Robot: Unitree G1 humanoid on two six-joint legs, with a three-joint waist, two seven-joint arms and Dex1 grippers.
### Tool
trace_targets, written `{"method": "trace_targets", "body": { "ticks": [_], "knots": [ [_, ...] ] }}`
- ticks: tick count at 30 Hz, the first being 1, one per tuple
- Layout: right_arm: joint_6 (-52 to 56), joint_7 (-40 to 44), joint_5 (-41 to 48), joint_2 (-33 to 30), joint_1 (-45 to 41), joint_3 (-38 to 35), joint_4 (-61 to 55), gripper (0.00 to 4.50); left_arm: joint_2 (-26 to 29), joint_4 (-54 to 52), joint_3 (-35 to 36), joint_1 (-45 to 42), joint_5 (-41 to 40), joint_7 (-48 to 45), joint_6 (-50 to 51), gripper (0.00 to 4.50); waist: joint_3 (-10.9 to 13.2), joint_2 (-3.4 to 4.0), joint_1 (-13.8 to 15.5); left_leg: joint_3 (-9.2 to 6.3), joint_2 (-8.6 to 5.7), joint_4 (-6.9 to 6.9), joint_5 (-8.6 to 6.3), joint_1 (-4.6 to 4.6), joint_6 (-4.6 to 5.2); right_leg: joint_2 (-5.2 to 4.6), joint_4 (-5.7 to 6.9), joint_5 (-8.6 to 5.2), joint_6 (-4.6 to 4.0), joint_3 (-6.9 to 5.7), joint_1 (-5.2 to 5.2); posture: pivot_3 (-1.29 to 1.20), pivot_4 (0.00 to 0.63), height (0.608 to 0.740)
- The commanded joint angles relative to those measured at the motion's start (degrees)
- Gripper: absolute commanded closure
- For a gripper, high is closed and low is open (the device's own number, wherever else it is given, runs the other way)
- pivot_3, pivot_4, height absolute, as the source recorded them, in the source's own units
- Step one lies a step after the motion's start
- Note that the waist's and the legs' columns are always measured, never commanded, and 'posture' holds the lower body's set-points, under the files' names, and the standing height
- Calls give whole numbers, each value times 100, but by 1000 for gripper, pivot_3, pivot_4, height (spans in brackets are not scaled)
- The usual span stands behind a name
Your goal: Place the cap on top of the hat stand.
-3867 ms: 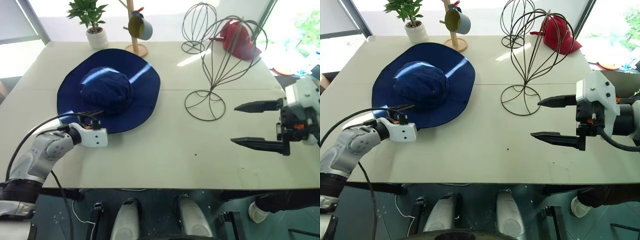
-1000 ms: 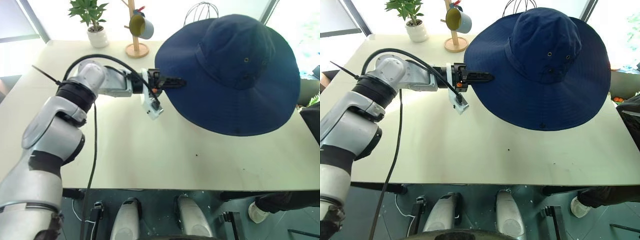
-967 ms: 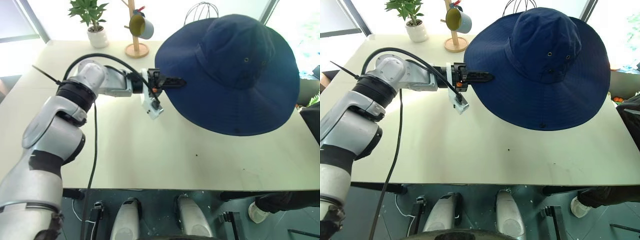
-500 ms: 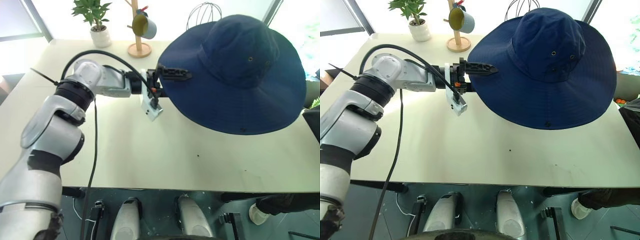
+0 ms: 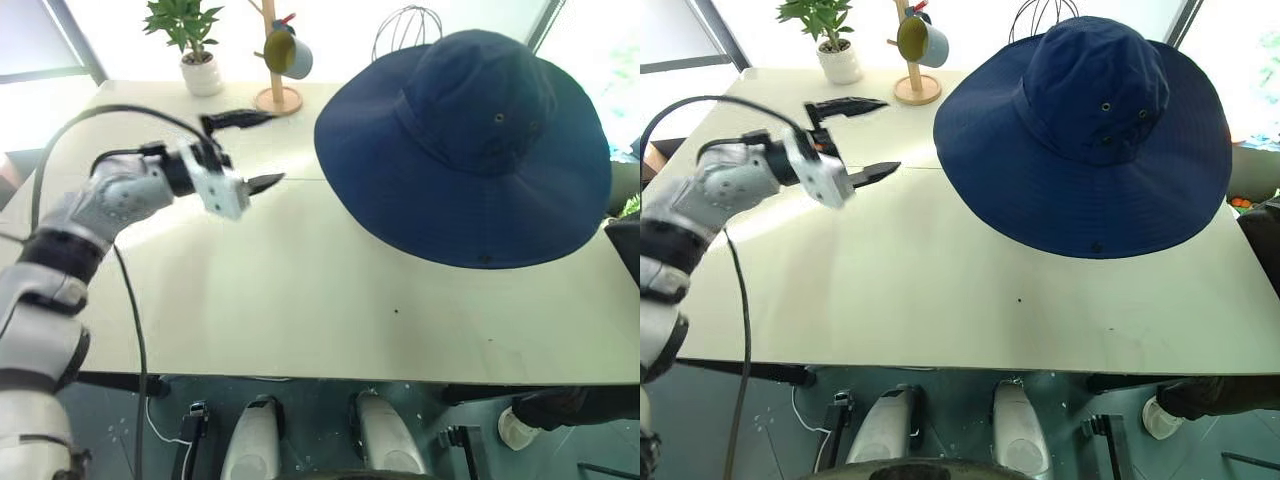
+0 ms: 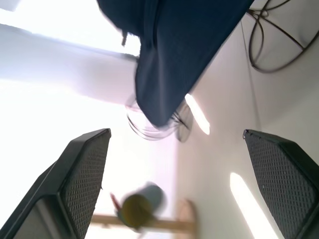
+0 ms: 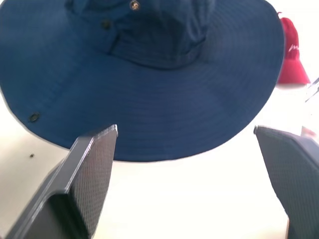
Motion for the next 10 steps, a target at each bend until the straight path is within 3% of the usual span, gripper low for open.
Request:
{"method": "trace_targets", "body": {
  "ticks": [1, 5, 10],
  "knots": [
    [-304, 113, -43, -259, -336, 185, 329, 0, 500, -931, 1390, -448, -2872, -1647, 3718, 58, 3, -3, -14, -2, 1, 2, 0, -1, 0, 3, 1, 0, 0, -1, 0, 0, 150, 739],
    [-448, 162, -65, -342, -656, 563, 514, 0, 517, -864, 2008, -840, -3141, -2284, 4954, 58, -4, 7, -41, -3, -1, 2, 0, 7, 0, 2, -1, -3, 3, -1, 9, 0, 150, 739],
    [-592, 203, -37, -400, -1095, 1106, 668, 0, 443, -839, 2220, -1142, -2707, -3058, 5391, 58, -4, 9, -128, -6, -2, 0, 0, 21, 0, 4, -1, -7, 2, -1, 23, 0, 150, 739]
  ]
}}
